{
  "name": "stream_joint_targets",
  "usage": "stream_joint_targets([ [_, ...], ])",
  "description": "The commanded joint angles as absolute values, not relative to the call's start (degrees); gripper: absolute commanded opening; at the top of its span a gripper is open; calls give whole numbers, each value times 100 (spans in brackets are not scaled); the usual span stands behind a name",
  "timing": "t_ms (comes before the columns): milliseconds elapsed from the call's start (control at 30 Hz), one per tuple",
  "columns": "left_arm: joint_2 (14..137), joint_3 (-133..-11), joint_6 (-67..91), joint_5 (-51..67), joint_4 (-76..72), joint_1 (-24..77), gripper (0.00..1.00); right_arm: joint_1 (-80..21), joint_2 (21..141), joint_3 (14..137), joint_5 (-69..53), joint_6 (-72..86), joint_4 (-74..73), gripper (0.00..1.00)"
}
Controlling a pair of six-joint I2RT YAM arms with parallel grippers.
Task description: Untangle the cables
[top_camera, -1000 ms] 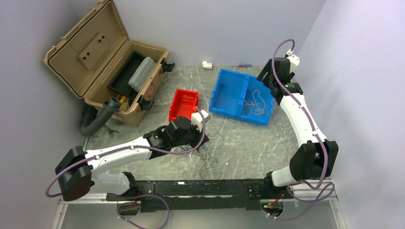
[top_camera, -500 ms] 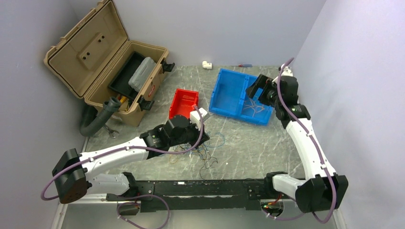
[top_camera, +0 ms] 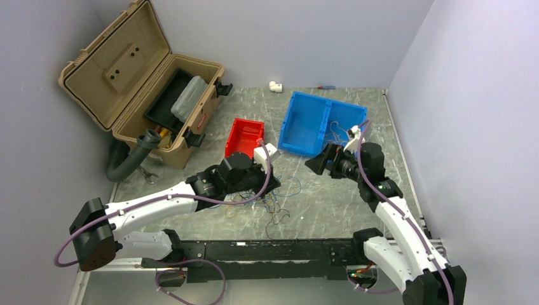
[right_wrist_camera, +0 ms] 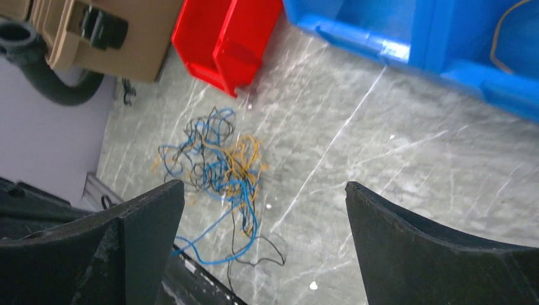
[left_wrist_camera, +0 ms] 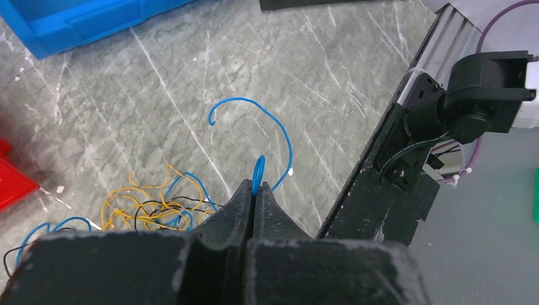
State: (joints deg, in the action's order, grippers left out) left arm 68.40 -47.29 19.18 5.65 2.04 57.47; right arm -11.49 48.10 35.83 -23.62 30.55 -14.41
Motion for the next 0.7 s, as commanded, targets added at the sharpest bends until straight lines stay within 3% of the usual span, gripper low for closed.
stream_joint_targets([
  [0, 6823, -5037, 1908, 850, 130, 5776, 0, -1202, 4428, 3025, -3116, 3185, -640, 99],
  [500, 7145, -5431, 2004, 1678, -195, 5775, 0, -1618, 3391, 1797, -5048, 3588, 1757, 96],
  [667, 7112, -5566, 1945, 1675, -59, 5777, 0, -1941, 3175, 1613, -5095, 3325, 1795, 95],
])
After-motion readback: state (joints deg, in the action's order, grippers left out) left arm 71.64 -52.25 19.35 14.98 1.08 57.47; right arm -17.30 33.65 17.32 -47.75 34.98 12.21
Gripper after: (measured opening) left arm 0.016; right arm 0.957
